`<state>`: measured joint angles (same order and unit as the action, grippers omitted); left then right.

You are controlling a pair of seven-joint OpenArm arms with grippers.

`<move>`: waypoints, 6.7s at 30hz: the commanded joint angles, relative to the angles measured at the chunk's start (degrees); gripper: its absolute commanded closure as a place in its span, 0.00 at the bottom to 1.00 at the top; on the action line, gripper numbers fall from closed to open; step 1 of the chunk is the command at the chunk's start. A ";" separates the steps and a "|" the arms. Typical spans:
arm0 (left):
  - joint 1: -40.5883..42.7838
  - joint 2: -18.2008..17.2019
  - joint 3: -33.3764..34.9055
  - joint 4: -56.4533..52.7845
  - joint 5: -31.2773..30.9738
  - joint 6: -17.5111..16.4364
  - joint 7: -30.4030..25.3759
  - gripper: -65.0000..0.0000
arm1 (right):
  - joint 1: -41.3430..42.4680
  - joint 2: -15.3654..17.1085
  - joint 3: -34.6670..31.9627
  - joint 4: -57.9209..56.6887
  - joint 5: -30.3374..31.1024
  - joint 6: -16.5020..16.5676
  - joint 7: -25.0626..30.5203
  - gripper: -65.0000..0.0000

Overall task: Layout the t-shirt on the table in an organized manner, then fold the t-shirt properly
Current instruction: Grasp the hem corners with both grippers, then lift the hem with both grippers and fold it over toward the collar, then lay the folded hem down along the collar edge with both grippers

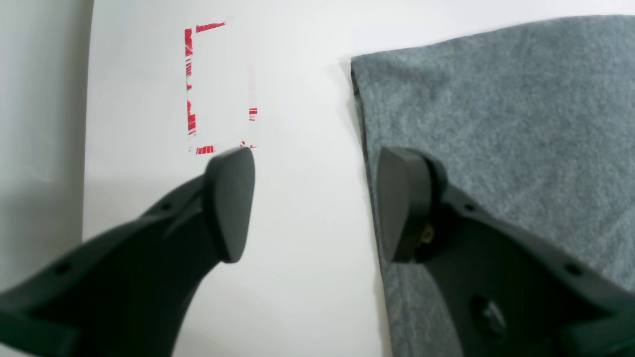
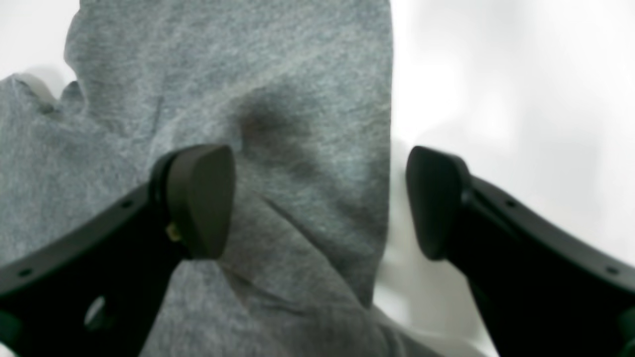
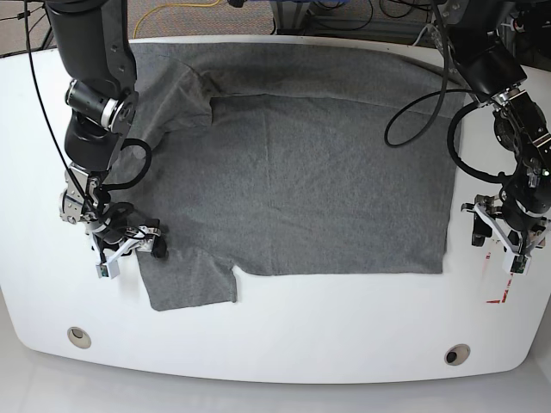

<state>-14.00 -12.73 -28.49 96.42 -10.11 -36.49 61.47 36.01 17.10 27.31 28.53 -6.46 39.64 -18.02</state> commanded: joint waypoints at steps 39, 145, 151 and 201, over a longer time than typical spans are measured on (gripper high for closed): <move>-22.18 -5.69 1.81 -55.59 -0.31 9.81 -22.84 0.43 | 0.43 -2.38 -0.01 0.87 0.52 0.36 1.36 0.97; -6.70 -1.29 3.22 -28.60 -0.57 2.60 -17.12 1.00 | -27.09 -2.47 -17.60 75.16 1.05 0.36 -41.63 0.96; -2.40 -1.38 3.13 -21.21 -0.57 2.60 -11.23 1.00 | -31.66 -2.55 -17.51 79.11 1.05 0.36 -41.72 0.96; 16.50 -5.42 -2.50 -0.11 -0.48 -3.51 7.85 0.59 | -48.01 -8.53 -10.74 88.34 1.23 0.36 -49.54 0.34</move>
<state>3.18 -16.91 -30.72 94.15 -10.35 -40.10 69.36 -12.51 8.82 13.50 114.76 -5.21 40.38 -67.90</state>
